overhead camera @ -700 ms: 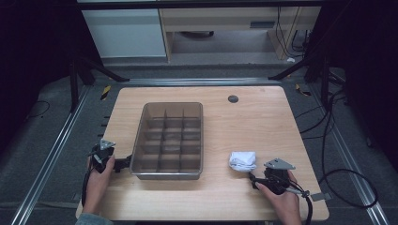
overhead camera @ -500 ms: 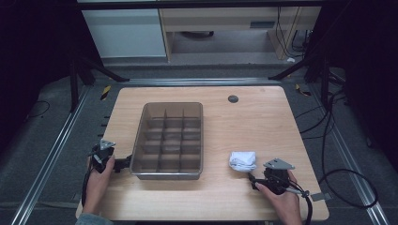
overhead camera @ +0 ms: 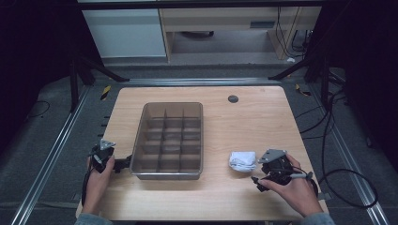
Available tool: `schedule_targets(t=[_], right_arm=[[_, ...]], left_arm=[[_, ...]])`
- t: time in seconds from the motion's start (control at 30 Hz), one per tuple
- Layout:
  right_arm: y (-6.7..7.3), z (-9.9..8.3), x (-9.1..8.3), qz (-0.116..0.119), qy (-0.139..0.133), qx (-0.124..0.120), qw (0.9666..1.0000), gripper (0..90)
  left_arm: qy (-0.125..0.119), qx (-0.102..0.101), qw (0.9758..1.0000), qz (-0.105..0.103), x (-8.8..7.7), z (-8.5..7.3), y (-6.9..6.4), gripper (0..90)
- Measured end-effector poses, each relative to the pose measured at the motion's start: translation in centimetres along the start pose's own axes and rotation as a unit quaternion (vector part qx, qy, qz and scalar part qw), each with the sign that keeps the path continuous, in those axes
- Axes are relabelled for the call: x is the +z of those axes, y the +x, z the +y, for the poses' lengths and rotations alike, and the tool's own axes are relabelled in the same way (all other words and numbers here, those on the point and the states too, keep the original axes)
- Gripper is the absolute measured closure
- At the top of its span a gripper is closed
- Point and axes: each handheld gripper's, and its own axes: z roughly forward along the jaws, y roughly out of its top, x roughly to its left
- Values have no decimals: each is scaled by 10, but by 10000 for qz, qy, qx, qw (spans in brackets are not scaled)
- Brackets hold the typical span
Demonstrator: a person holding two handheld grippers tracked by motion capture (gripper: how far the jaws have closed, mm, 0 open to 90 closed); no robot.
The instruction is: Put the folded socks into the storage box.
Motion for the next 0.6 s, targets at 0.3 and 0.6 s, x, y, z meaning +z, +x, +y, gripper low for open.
schedule_targets(t=[0.3, 0.6], right_arm=[[-16, 42, -7, 656, 310, -940, 9929, 233], [-6, 63, 28, 1143, 701, -1618, 9777, 298]], left_arm=[[4, 10, 10000, -6, 0, 0, 0, 0], [8, 21, 10000, -14, 0, 0, 0, 0]])
